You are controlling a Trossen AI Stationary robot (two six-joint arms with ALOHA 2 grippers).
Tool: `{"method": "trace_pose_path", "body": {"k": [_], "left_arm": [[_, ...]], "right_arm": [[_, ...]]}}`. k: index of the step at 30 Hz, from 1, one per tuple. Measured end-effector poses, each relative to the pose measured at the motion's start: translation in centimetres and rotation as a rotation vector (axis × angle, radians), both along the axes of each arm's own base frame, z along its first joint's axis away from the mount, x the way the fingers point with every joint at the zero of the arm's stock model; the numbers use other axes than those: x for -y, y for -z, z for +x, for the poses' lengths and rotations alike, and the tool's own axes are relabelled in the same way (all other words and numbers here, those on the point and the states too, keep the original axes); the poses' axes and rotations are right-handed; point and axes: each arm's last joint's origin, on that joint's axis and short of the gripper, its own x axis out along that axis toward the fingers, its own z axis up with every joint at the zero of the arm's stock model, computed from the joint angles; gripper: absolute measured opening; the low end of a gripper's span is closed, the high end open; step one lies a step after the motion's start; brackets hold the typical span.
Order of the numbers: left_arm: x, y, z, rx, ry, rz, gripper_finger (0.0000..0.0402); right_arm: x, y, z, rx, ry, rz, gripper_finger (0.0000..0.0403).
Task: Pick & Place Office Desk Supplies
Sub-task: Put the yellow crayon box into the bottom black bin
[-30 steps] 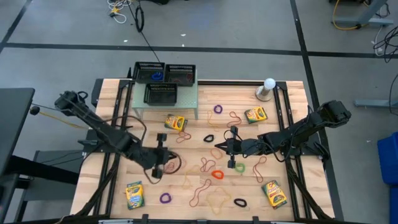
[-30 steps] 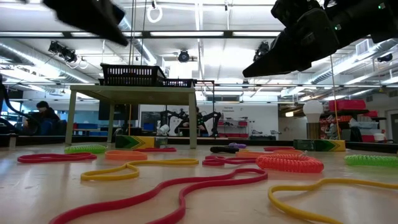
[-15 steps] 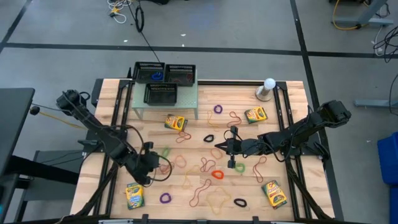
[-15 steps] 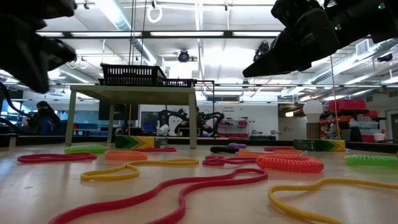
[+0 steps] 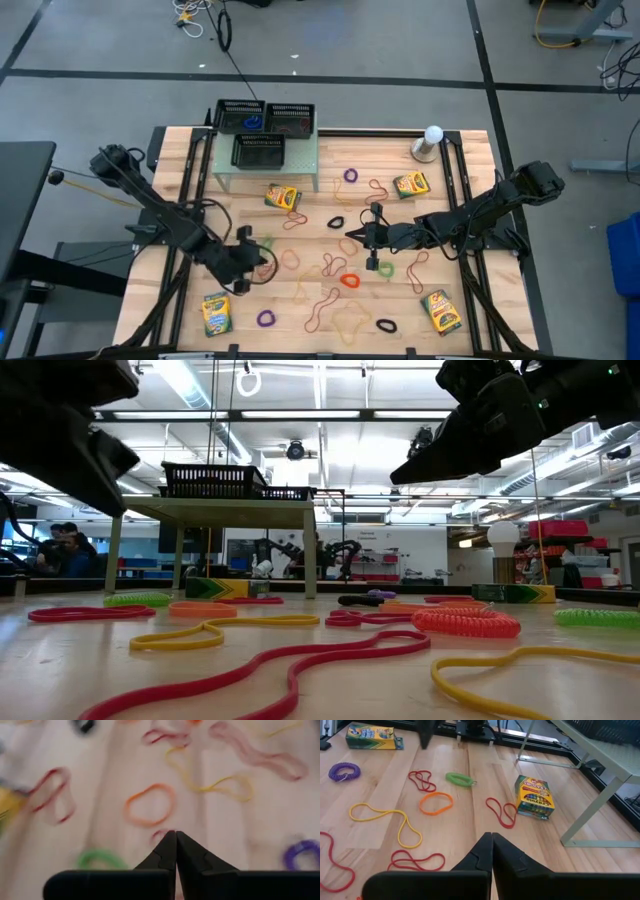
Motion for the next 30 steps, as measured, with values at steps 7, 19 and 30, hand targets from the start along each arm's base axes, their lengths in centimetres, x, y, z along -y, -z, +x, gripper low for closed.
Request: {"method": "trace_pose_path", "body": {"k": [7, 19, 30], "left_arm": [[-1.1, 1.9, -0.8, 0.319, -0.004, -0.028, 0.0007], [-1.4, 1.7, -0.6, 0.460, -0.085, 0.062, 0.0011], [-0.9, 4.0, 0.5, 0.502, -0.211, 0.146, 0.0011]], "right_arm": [[0.0, 0.0, 0.0, 0.000, 0.000, 0.000, 0.0007], [0.0, 0.0, 0.0, -0.001, 0.000, 0.000, 0.0007], [0.0, 0.0, 0.0, -0.001, 0.000, 0.000, 0.0007]]}}
